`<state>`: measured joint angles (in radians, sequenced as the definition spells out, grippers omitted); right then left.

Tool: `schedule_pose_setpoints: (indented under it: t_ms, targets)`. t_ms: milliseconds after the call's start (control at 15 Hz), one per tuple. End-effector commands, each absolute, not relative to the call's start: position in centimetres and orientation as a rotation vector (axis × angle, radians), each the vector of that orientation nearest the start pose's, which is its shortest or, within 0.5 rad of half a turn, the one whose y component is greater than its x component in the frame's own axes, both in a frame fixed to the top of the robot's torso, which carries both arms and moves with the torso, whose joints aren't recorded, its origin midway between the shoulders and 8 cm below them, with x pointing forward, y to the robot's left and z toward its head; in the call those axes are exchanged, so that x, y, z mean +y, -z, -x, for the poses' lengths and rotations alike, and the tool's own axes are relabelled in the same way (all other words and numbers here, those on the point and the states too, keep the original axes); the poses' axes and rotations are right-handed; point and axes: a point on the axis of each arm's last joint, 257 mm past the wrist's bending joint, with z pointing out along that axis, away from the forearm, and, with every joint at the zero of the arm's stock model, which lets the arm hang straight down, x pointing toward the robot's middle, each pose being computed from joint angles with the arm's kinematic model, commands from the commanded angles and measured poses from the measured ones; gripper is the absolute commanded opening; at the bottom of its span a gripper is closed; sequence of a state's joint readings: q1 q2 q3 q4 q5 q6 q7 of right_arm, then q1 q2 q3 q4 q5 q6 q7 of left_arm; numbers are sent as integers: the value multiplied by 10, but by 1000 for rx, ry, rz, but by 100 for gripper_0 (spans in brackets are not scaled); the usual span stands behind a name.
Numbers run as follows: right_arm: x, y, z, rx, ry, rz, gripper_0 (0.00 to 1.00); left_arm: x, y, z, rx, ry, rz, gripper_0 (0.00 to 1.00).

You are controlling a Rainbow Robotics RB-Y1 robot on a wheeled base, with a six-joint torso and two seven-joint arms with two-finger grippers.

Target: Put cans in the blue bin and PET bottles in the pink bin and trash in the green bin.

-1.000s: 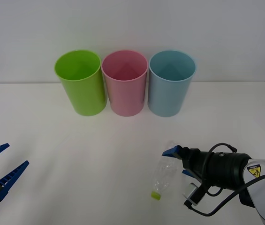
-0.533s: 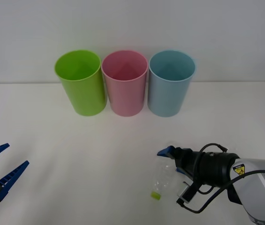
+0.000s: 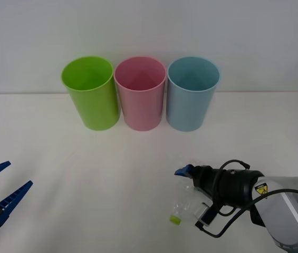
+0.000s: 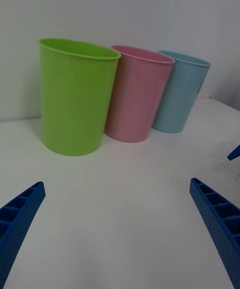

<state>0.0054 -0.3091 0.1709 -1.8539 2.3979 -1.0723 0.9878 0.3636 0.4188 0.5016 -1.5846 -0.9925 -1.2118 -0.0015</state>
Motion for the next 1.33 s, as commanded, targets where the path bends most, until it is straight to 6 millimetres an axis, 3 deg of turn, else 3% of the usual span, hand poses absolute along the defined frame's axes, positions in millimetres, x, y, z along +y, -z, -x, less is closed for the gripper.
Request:
schedule_pose_setpoints:
  t_ms: [67, 733, 1067, 1333]
  targets:
    - [-114, 334, -415, 474, 593, 2349, 0, 341, 206, -338, 1538, 571, -427, 100]
    - [-112, 331, -416, 465, 598, 2333, 0, 341, 206, -338, 1538, 571, -427, 100]
    - [-117, 314, -415, 543, 528, 2218, 0, 341, 206, -338, 1538, 571, -427, 100]
    - [-130, 302, -401, 677, 423, 2051, 0, 341, 206, -338, 1538, 571, -427, 100]
